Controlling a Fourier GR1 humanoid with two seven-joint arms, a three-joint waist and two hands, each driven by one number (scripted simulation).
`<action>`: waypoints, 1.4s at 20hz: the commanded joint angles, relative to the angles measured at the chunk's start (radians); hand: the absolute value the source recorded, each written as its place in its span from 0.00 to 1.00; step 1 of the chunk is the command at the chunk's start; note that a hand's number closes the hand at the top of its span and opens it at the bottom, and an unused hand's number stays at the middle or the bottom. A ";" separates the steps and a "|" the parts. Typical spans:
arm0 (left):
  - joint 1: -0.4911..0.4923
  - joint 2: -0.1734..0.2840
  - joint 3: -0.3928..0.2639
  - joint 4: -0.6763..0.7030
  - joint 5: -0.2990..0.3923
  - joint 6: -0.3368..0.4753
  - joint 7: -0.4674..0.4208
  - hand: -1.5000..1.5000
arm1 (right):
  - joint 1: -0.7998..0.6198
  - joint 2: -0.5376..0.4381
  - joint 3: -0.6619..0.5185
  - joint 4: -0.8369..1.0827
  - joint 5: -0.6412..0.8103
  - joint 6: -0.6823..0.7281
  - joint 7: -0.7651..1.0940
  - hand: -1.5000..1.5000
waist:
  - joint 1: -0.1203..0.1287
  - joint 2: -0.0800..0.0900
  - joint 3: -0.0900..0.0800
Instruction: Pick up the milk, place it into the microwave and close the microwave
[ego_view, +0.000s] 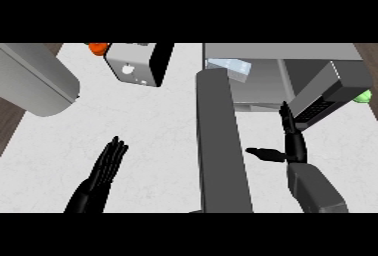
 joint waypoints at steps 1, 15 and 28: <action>-0.013 -0.016 0.004 0.052 0.020 -0.017 -0.022 0.00 | 0.083 0.025 -0.017 -0.038 -0.045 0.158 -0.084 0.00 | -0.021 -0.007 -0.002; -0.109 0.020 -0.119 0.135 -0.152 -0.048 0.098 1.00 | 0.362 0.046 0.053 -0.420 -0.122 0.371 -0.035 0.00 | -0.046 -0.015 -0.004; -0.255 -0.096 -0.306 0.397 -0.352 -0.057 0.062 1.00 | 0.783 -0.046 0.105 -1.066 -0.277 0.479 0.225 0.00 | -0.052 -0.012 -0.005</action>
